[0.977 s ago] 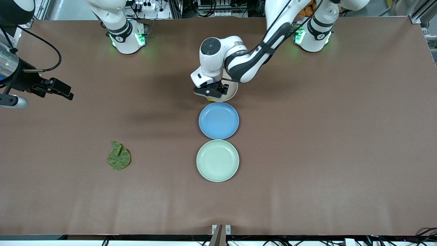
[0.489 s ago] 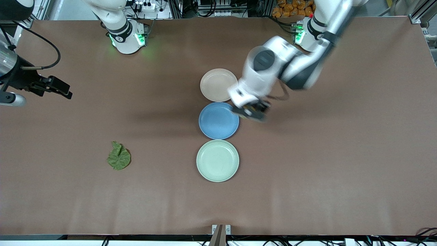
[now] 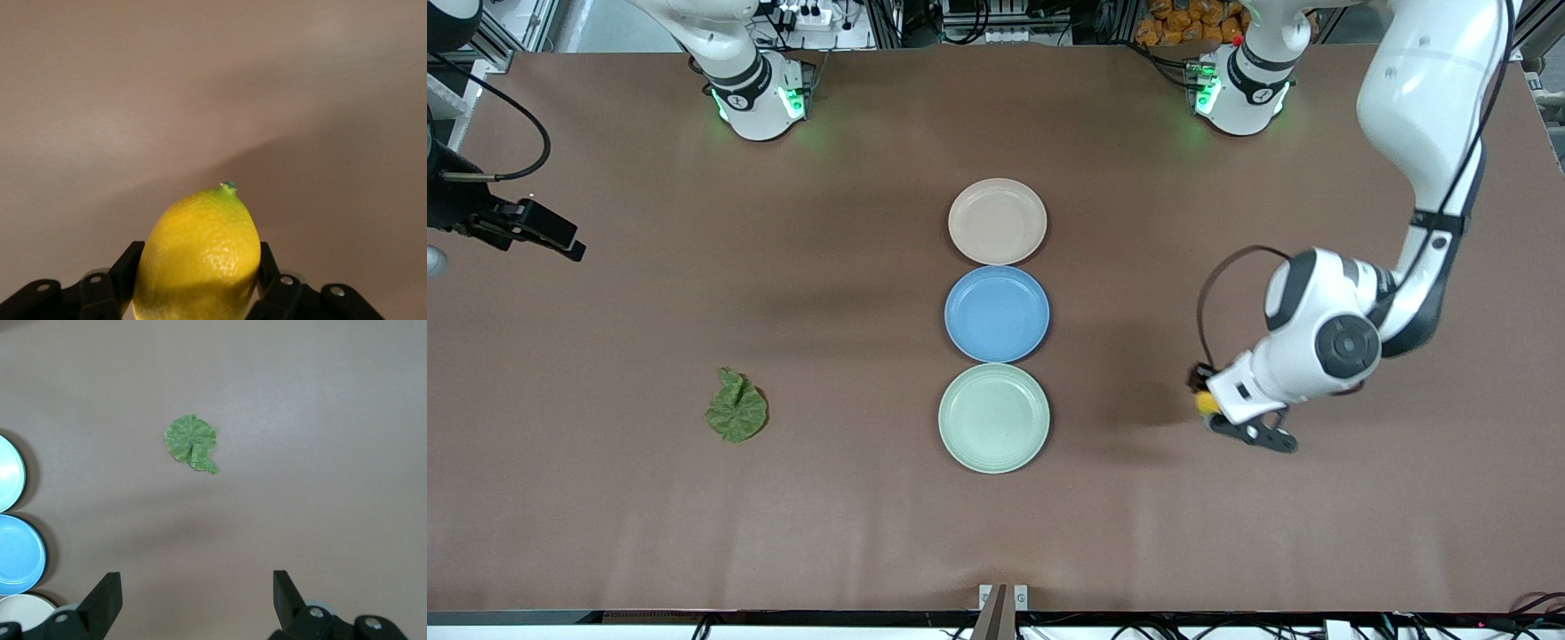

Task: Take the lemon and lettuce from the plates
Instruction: 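Lift the lemon and carry it away from the plates with the left gripper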

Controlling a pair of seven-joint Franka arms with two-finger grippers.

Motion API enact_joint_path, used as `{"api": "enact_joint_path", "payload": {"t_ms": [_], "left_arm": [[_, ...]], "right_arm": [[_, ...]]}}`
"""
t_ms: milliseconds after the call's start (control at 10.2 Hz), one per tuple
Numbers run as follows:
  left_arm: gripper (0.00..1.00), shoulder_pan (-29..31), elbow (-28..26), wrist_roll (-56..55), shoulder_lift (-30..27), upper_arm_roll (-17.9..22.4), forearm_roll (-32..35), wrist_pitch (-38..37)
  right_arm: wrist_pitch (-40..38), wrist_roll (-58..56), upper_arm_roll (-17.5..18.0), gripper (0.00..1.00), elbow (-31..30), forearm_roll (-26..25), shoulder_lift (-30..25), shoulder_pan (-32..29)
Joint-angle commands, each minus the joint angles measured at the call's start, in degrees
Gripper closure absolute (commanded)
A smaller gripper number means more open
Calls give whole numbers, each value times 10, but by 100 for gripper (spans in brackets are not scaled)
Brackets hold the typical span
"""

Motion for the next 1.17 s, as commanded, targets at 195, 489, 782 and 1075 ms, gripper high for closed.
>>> {"api": "enact_joint_path", "payload": {"t_ms": [195,489,782,1075], "left_arm": [[100,-8,33,0,55,61,40,27],[47,2,34,-4,73,62,38,33],[0,5,36,1,60,62,40,33],[0,11,34,0,-10,54,40,31]], "right_arm": [[0,1,-10,0,42,-2,5,19],[3,2,-21,0,65,-4,26,36],[4,3,-109,0,67,-3,29,124],[11,2,-111,0,67,0,29,123]]}}
